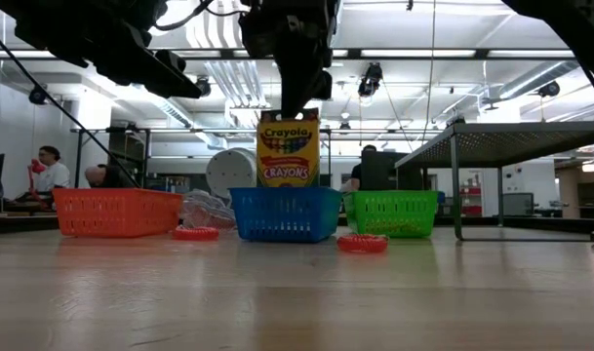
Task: Pick & Place Office Desk Supplies
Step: Put the pack of crayon into the blue bin
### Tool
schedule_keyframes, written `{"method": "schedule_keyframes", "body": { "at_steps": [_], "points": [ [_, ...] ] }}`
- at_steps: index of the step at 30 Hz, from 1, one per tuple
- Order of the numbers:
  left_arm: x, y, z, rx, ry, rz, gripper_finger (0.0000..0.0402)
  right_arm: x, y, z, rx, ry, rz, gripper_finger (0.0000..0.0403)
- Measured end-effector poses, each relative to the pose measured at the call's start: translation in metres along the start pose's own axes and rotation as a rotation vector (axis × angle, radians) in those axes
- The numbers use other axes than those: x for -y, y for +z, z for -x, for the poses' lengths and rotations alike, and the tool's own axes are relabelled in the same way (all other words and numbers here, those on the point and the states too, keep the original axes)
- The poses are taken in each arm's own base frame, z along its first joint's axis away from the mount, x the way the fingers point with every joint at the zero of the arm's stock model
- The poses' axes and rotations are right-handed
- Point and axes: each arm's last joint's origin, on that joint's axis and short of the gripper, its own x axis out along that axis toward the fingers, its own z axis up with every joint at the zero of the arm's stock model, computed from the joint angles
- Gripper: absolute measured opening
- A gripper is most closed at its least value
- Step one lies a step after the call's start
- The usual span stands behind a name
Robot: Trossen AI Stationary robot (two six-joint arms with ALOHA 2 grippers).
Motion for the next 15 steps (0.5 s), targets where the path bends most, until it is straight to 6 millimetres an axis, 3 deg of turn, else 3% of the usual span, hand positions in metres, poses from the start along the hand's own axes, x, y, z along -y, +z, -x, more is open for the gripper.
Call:
{"method": "schedule_keyframes", "body": {
  "at_steps": [15],
  "points": [
    [0.000,0.000,0.000,0.000,0.000,0.000,0.0230,0.008,-0.004,-0.022,-0.022,-0.057,-0.003,0.0008]
  ]
}}
